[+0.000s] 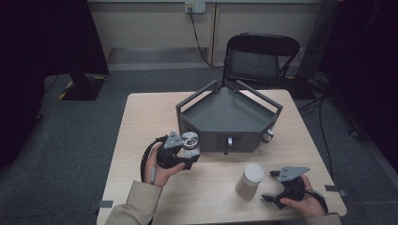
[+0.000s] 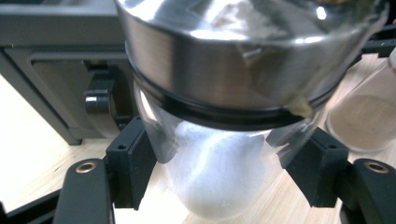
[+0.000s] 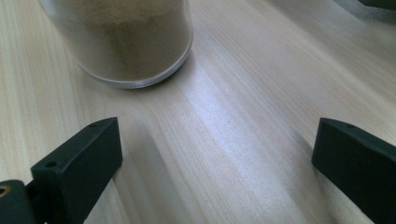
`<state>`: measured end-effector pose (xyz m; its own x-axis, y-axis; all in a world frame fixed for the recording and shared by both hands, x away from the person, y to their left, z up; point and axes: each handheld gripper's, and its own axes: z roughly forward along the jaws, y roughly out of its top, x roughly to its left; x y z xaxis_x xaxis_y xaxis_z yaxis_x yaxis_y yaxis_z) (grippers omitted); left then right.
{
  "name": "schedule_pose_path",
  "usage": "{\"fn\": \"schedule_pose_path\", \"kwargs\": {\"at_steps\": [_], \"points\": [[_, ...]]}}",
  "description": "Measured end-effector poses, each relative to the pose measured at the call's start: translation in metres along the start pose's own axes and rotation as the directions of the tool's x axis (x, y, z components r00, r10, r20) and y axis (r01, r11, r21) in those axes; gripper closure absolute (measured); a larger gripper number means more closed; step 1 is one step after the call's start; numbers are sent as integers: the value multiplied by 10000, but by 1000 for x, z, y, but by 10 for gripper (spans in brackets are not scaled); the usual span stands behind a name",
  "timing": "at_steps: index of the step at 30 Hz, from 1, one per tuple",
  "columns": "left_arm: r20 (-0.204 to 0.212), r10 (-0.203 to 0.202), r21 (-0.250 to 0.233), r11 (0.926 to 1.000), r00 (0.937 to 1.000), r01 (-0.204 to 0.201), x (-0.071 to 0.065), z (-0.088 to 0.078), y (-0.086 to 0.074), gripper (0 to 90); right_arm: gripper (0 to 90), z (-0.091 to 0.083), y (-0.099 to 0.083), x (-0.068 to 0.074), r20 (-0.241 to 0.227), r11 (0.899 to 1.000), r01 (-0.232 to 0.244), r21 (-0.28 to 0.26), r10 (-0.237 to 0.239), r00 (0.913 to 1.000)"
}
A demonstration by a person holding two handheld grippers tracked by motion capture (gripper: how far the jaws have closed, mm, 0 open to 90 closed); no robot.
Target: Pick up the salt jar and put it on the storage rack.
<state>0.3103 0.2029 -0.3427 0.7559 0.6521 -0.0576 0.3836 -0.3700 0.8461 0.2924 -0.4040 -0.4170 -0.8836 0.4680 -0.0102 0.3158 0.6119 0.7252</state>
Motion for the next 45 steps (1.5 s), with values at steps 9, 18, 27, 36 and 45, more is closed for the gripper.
{"fn": "schedule_pose_path", "kwargs": {"at_steps": [9, 18, 27, 36, 45], "points": [[120, 160, 35, 9999, 9998, -160, 1, -1, 20, 313, 1, 0, 0, 1, 20, 10000, -19, 8, 19, 10000], [176, 253, 41, 9997, 9995, -253, 3, 0, 35, 314, 0, 1, 0, 1, 25, 10000, -25, 11, 25, 10000], [216, 285, 57, 9996, 9994, -287, 5, -2, 51, 313, 0, 1, 1, 1, 26, 10000, -24, 14, 24, 10000], [327, 309, 33, 9995, 9990, -310, 10, -4, 72, 313, 0, 1, 1, 1, 27, 10000, -23, 14, 23, 10000], [261, 272, 20, 9996, 9993, -272, 12, 3, 85, 313, 0, 1, 1, 1, 25, 10000, -26, 13, 26, 10000]]}}
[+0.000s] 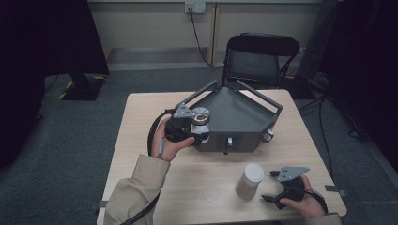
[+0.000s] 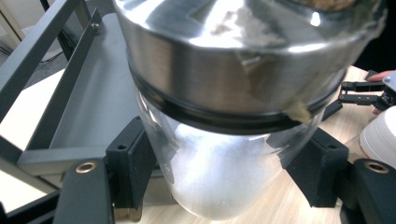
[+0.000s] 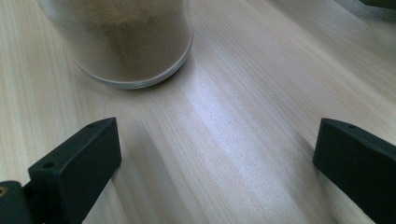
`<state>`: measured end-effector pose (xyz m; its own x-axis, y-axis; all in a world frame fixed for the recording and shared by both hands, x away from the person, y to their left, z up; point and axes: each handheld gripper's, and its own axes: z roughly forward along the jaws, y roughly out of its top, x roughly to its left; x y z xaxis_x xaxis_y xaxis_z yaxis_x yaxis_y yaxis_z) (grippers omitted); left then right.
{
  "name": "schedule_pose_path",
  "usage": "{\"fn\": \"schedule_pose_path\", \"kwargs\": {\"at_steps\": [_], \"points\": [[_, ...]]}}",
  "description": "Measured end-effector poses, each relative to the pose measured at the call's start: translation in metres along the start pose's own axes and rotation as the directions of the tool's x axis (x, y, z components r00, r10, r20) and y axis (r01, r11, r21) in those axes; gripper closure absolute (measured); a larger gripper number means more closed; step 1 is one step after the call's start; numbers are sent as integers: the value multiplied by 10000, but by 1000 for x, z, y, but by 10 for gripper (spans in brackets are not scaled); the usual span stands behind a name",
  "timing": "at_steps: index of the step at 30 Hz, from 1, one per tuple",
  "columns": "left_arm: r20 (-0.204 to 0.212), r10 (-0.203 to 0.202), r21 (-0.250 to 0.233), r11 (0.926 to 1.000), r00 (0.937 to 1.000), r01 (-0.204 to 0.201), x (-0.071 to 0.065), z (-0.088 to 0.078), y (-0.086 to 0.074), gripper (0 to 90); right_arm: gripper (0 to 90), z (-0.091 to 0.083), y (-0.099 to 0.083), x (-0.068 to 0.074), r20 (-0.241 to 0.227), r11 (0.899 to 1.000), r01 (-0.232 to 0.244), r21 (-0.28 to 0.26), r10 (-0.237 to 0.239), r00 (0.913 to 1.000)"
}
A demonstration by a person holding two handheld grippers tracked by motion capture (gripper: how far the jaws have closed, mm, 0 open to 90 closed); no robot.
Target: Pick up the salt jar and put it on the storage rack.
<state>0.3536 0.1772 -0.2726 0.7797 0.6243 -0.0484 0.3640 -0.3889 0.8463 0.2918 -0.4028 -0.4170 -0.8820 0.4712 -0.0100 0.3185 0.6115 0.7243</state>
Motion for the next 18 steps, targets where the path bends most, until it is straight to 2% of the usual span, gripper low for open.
{"fn": "schedule_pose_path", "kwargs": {"at_steps": [9, 13, 18], "points": [[-131, 6, 26, 10000, 9999, -6, 1, 9, 15, 313, 0, 0, 0, 0, -1, 10000, 3, 0, -3, 10000], [-300, 139, 159, 9998, 9995, -134, -1, 14, 26, 313, 0, 0, 0, 0, 0, 10000, -5, 1, 5, 10000], [-470, 136, 214, 9997, 9988, -126, -2, 22, 33, 313, 0, 0, 0, 0, 1, 10000, -4, 1, 4, 10000]]}}
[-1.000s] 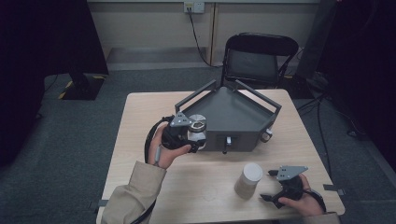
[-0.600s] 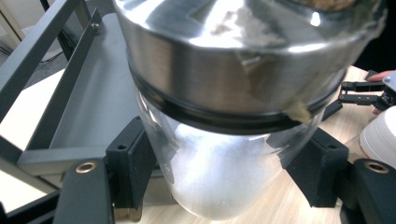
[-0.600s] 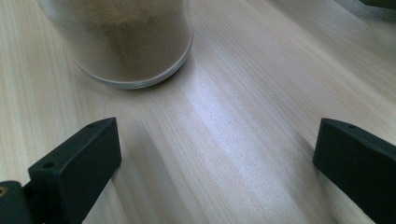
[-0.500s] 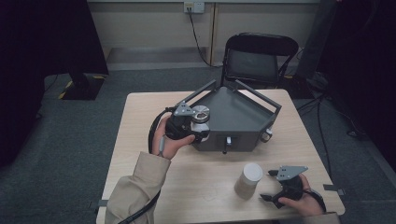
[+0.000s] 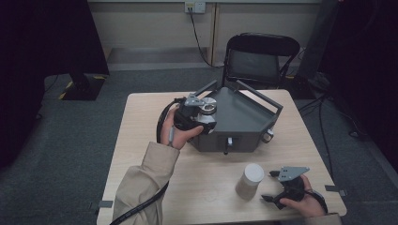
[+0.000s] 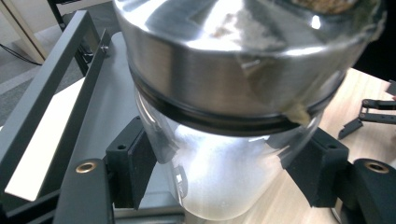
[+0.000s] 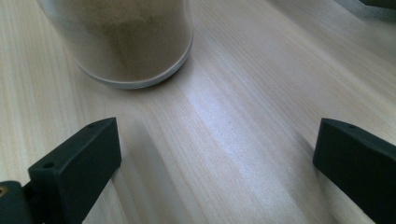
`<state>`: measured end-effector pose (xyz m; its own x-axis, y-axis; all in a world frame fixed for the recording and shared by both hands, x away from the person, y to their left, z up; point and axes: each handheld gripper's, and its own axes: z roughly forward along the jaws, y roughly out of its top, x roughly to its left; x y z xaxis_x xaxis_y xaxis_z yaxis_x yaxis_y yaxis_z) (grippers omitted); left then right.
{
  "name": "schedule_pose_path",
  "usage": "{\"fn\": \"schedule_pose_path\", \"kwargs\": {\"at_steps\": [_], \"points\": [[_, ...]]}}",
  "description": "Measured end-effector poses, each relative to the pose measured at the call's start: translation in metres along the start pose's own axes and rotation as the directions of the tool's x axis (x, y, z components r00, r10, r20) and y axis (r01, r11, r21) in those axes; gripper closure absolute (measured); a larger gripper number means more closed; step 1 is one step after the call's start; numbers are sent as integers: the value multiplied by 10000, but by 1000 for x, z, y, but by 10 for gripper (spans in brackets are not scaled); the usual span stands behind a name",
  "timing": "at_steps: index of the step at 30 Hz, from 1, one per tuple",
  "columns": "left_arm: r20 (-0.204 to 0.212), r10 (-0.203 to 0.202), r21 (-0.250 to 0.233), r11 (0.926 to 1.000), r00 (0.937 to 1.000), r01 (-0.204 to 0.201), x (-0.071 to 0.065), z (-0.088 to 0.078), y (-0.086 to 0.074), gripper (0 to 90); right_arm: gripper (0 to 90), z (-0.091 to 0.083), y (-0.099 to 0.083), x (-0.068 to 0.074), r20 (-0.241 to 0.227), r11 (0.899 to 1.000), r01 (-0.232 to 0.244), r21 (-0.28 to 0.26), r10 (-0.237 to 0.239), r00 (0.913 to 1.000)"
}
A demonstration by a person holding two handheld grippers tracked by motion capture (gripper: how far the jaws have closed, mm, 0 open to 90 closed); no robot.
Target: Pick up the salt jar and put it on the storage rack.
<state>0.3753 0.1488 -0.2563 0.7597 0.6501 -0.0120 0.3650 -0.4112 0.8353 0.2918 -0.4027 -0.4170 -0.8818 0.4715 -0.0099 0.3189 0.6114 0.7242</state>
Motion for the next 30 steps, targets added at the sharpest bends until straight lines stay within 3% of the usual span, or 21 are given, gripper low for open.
{"fn": "schedule_pose_path", "kwargs": {"at_steps": [13, 30], "points": [[-308, -196, 190, 9996, 9993, 202, 2, 20, 8, 313, 0, 0, 0, 0, -1, 10000, 3, -1, -3, 10000], [-612, -601, 319, 9976, 9963, 621, 8, 48, 2, 313, 0, 0, 0, 0, -1, 10000, 5, 0, -5, 10000]]}}
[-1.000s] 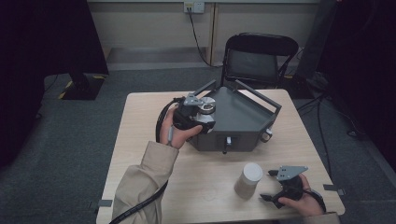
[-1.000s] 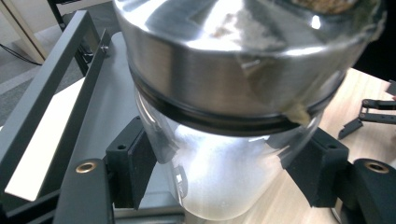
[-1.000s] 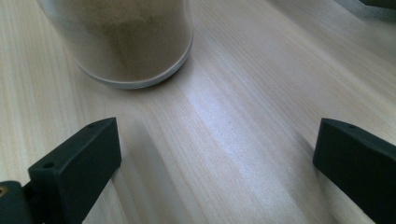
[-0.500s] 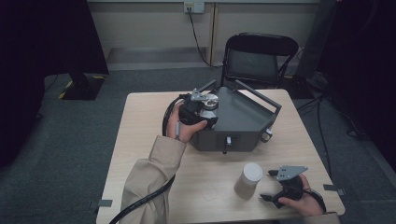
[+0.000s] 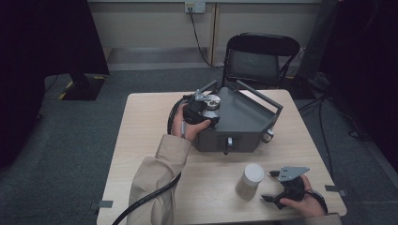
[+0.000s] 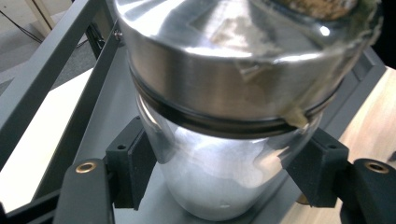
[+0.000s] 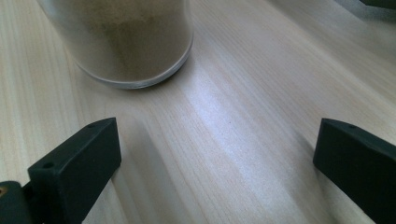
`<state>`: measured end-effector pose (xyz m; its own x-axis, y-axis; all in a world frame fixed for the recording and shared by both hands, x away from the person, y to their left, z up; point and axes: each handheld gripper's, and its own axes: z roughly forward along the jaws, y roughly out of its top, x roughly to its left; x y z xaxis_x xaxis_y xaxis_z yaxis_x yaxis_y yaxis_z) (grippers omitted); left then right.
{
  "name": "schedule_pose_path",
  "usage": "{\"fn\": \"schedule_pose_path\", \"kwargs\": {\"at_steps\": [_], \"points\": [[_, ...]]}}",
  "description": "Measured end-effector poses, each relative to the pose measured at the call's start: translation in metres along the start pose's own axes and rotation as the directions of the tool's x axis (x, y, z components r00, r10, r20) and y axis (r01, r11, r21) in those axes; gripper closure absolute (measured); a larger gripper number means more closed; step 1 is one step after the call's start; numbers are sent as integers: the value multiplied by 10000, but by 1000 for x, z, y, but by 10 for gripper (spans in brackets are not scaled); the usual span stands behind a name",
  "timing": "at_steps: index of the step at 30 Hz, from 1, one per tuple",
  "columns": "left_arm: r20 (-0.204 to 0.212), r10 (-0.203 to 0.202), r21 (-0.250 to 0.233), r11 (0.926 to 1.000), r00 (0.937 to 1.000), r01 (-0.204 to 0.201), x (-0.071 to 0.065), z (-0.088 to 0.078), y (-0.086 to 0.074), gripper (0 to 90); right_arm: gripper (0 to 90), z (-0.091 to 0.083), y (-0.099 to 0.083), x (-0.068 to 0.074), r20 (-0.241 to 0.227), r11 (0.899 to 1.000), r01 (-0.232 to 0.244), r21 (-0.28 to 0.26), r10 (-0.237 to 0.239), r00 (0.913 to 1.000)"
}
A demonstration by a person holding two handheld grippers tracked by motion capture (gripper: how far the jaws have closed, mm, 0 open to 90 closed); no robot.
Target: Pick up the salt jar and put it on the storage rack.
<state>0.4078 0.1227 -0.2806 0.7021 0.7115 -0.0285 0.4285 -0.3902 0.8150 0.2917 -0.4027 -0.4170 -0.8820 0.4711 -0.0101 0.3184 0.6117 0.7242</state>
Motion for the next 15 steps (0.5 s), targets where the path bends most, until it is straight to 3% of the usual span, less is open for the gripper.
{"fn": "schedule_pose_path", "kwargs": {"at_steps": [15], "points": [[-183, -34, 50, 10000, 9998, 35, -2, 7, -2, 313, 0, 0, 0, 0, -3, 10000, 4, -3, -4, 10000]]}}
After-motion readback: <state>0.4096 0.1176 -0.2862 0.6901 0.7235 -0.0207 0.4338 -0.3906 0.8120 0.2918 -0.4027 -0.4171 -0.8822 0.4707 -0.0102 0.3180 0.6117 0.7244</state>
